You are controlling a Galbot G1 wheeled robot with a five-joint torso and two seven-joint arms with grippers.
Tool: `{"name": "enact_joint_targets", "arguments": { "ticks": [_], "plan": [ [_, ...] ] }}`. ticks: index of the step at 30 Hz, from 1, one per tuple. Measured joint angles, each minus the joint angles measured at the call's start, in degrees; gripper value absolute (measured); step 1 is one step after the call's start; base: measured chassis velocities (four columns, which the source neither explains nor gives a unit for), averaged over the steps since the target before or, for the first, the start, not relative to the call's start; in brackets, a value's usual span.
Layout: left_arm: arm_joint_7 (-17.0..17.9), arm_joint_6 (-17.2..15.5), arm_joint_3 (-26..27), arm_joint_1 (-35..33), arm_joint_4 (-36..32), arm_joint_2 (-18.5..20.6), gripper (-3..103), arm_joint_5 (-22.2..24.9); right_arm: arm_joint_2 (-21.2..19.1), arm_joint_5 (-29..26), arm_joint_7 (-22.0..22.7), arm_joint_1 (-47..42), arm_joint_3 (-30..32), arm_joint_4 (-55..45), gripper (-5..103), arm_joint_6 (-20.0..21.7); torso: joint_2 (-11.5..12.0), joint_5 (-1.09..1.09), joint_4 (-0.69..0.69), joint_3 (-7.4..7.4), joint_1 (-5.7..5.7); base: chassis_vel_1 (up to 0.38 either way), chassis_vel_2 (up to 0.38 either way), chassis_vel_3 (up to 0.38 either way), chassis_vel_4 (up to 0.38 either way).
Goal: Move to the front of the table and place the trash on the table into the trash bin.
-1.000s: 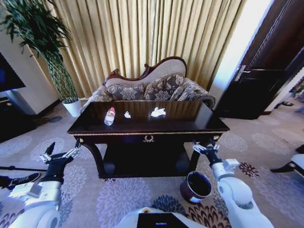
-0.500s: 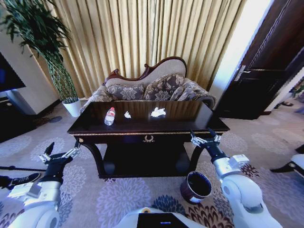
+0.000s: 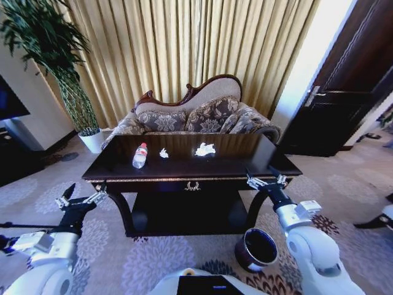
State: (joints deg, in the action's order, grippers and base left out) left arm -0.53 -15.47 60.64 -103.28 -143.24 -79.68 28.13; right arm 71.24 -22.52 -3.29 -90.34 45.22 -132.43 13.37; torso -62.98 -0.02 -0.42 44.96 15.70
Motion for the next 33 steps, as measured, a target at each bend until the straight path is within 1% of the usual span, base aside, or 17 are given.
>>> {"name": "enact_joint_targets", "arguments": {
  "ticks": [5,8,10,15,18,20,25,30,32,33],
  "plan": [
    [0.41,-0.12,0.23,-0.03,0.00,0.08,100,0.30,0.07,0.84,-0.48,-0.18,-0.27,0.61,100,-0.66,0.02,0.00,0.00,0.01,0.03,-0.222,0.226,0.198,-0.219],
    [0.49,0.60,-0.43,-0.09,0.00,-0.22,100,-0.21,0.00,1.20,-0.99,-0.27,-0.39,0.90,100,-1.33,0.03,-0.01,0.01,0.02,0.06,-0.143,0.158,0.100,-0.141],
    [0.65,1.55,-0.81,-0.09,0.00,-0.39,100,-0.50,-0.19,1.27,-1.15,-0.28,-0.41,0.94,100,-1.47,0.03,0.00,0.00,0.02,0.06,-0.048,0.022,0.017,-0.030],
    [1.46,1.87,-0.54,0.34,0.00,0.13,100,-0.11,-0.46,1.27,-1.16,-0.35,-0.44,0.88,100,-1.47,-0.02,0.01,-0.01,-0.03,-0.04,0.000,0.000,0.000,0.000],
    [2.03,1.00,-0.12,0.51,0.00,0.73,100,0.83,-0.53,1.36,-1.17,-0.33,-0.81,0.71,100,-1.47,-0.02,0.01,-0.01,-0.03,-0.05,0.042,-0.051,-0.030,0.052],
    [2.57,-0.58,0.15,0.54,0.00,0.99,100,2.36,-0.54,1.65,-1.17,-0.19,-1.19,0.65,100,-1.42,-0.02,0.01,0.00,-0.03,-0.05,0.000,0.000,0.000,0.000],
    [3.20,-1.70,0.44,0.72,0.00,1.44,100,3.85,-0.75,2.09,-1.17,-0.02,-1.58,0.54,100,-0.77,0.00,0.00,0.00,0.00,0.02,0.000,0.000,0.000,0.000],
    [3.62,-2.12,1.99,1.10,0.00,3.19,100,5.20,-1.08,2.02,-1.17,0.06,-1.57,0.46,100,-0.43,0.00,-0.01,0.00,0.00,0.01,0.000,0.000,0.000,0.000],
    [3.00,-0.80,3.80,1.82,0.32,5.57,100,5.71,-1.34,1.94,-1.16,0.21,-1.53,0.65,100,-0.39,-0.01,0.02,-0.01,-0.01,0.00,0.000,0.000,0.000,0.000],
    [3.00,-0.80,3.80,1.82,0.32,5.57,100,5.71,-1.34,1.94,-1.16,0.21,-1.53,0.65,100,-0.39,-0.01,0.02,-0.01,-0.01,0.00,0.000,0.000,0.000,0.000]
  ]
}}
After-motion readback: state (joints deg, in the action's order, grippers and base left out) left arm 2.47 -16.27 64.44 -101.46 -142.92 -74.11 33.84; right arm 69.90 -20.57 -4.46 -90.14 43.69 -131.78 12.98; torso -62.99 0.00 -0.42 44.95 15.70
